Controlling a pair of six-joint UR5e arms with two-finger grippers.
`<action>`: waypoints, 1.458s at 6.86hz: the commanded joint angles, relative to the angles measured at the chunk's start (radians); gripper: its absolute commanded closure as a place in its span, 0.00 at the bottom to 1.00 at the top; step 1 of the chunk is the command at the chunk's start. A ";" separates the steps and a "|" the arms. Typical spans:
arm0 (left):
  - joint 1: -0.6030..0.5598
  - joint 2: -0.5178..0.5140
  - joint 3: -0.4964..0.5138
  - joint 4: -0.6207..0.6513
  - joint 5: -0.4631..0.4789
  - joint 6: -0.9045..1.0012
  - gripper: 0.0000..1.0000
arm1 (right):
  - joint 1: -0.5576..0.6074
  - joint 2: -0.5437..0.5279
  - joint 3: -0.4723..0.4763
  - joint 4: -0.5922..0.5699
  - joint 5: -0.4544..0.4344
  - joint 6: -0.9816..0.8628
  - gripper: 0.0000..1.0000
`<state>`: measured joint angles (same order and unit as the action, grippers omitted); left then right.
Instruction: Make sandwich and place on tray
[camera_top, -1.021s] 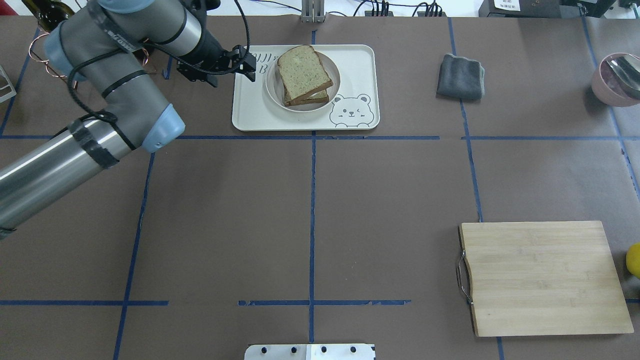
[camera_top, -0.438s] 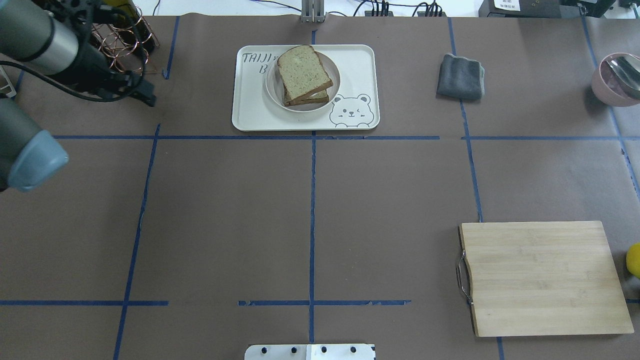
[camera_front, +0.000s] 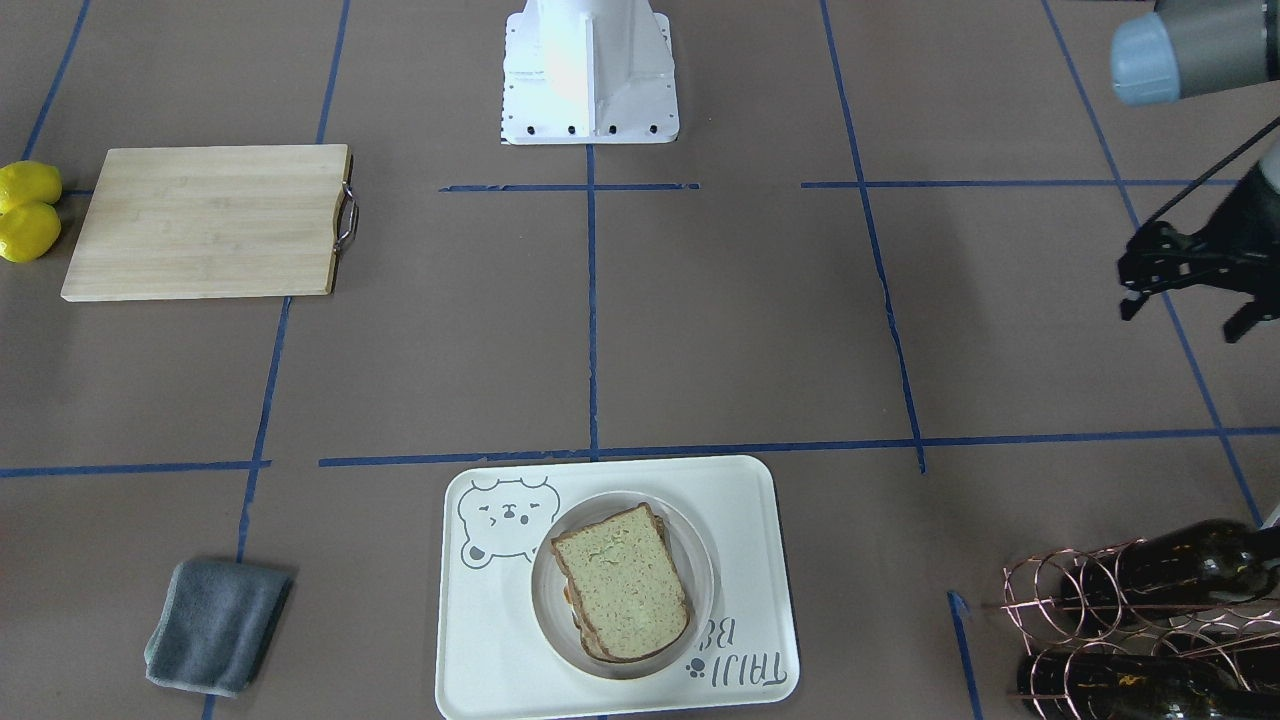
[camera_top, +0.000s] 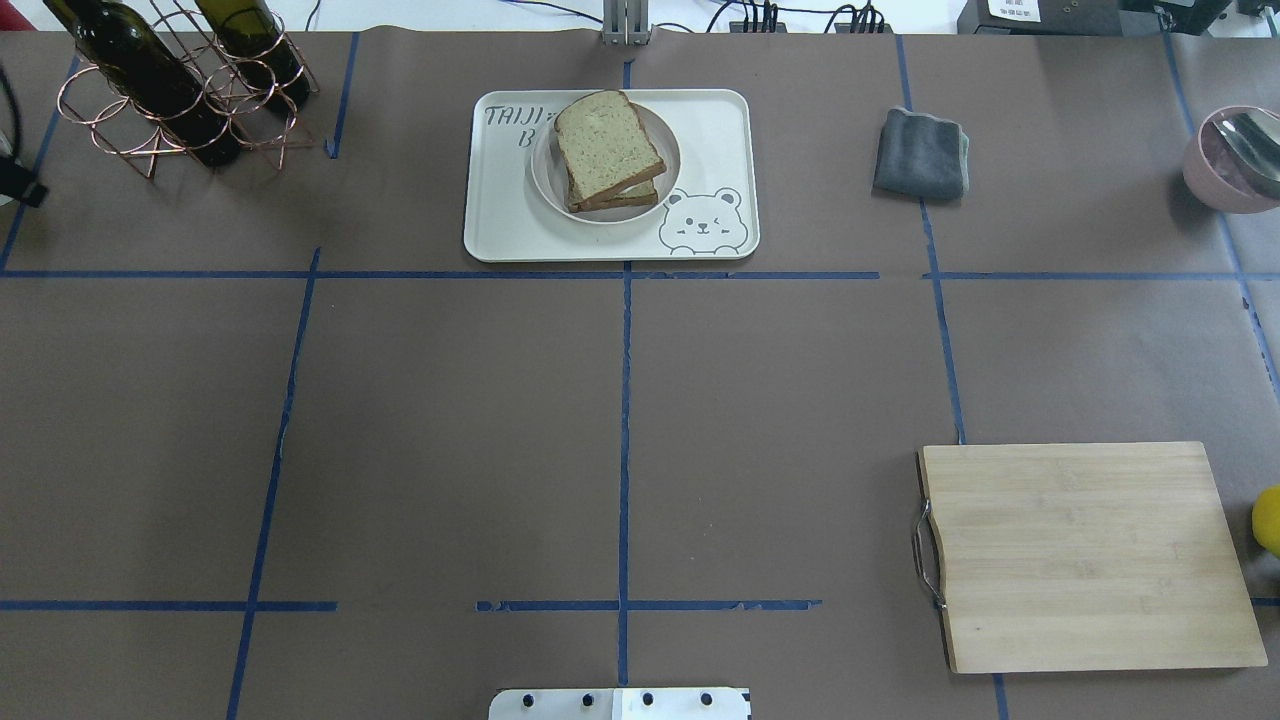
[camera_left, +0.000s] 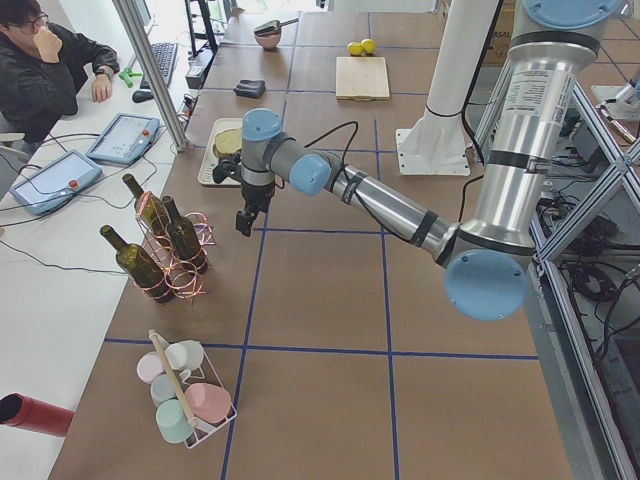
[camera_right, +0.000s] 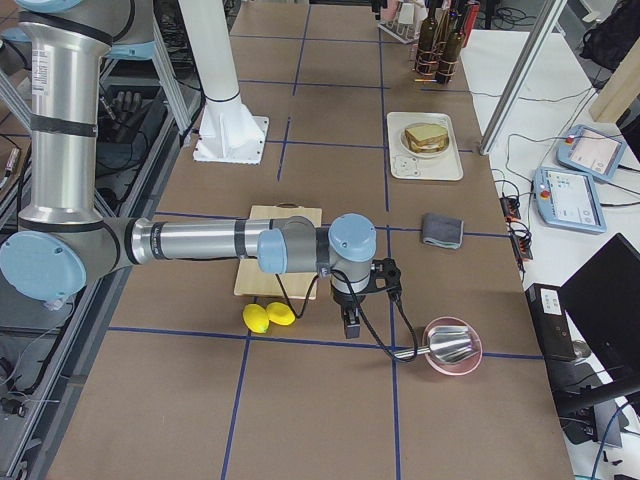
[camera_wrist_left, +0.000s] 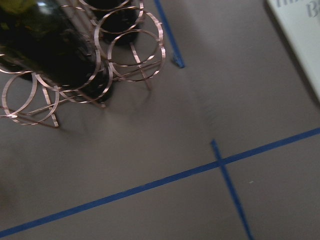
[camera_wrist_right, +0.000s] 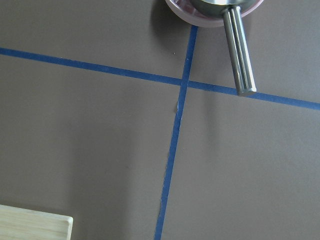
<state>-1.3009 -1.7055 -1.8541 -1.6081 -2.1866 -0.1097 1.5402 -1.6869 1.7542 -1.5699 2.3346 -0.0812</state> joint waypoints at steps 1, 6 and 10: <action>-0.197 0.152 0.073 -0.004 -0.147 0.232 0.00 | 0.000 -0.025 -0.007 0.004 0.035 -0.008 0.00; -0.261 0.296 0.078 0.005 -0.196 0.239 0.00 | 0.000 -0.019 0.005 0.005 0.035 -0.008 0.00; -0.262 0.314 0.065 0.007 -0.197 0.243 0.00 | 0.001 -0.007 0.004 0.007 0.036 -0.003 0.00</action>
<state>-1.5626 -1.3930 -1.7886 -1.6009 -2.3835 0.1327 1.5403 -1.6967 1.7575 -1.5643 2.3754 -0.0873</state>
